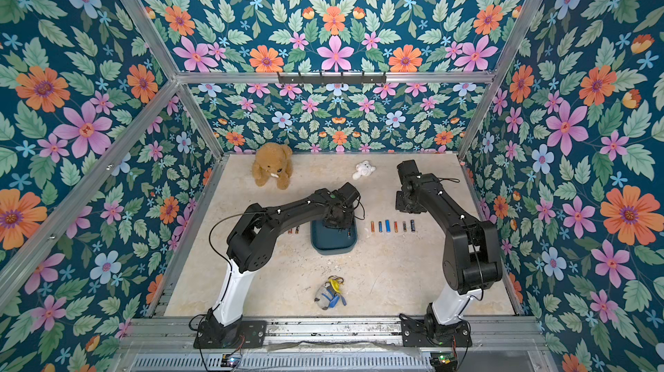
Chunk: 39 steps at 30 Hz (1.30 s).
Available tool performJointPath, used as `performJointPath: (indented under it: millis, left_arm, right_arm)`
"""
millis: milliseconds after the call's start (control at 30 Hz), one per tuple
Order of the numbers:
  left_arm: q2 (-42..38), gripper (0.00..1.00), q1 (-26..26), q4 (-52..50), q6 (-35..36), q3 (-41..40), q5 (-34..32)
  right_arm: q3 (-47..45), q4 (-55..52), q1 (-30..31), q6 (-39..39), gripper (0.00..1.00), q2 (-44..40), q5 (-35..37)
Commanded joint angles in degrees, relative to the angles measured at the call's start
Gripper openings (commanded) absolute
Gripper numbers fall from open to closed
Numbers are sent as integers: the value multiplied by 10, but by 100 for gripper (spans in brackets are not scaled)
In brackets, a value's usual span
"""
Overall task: Take the batteries out of the storage box
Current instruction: Pick up the battery from the storage box, then place the battery at the center of the board.
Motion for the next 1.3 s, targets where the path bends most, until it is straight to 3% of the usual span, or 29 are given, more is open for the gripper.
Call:
performJointPath:
  millis: [0, 467, 667, 967, 1267]
  left_arm:
    - [-11, 15, 0, -6, -7, 0, 12]
    - [-83, 16, 25, 0, -15, -24, 27]
    - [-138, 16, 58, 3, -9, -59, 18]
    - [-249, 17, 160, -20, 29, -123, 10]
    - [-329, 18, 297, -13, 116, -224, 22]
  right_arm:
    - [6, -10, 3, 9, 28, 2, 8]
    - [22, -10, 24, 19, 28, 15, 10]
    - [31, -12, 30, 20, 28, 22, 9]
    - [30, -13, 30, 18, 28, 20, 16]
    - [34, -17, 30, 16, 28, 19, 20]
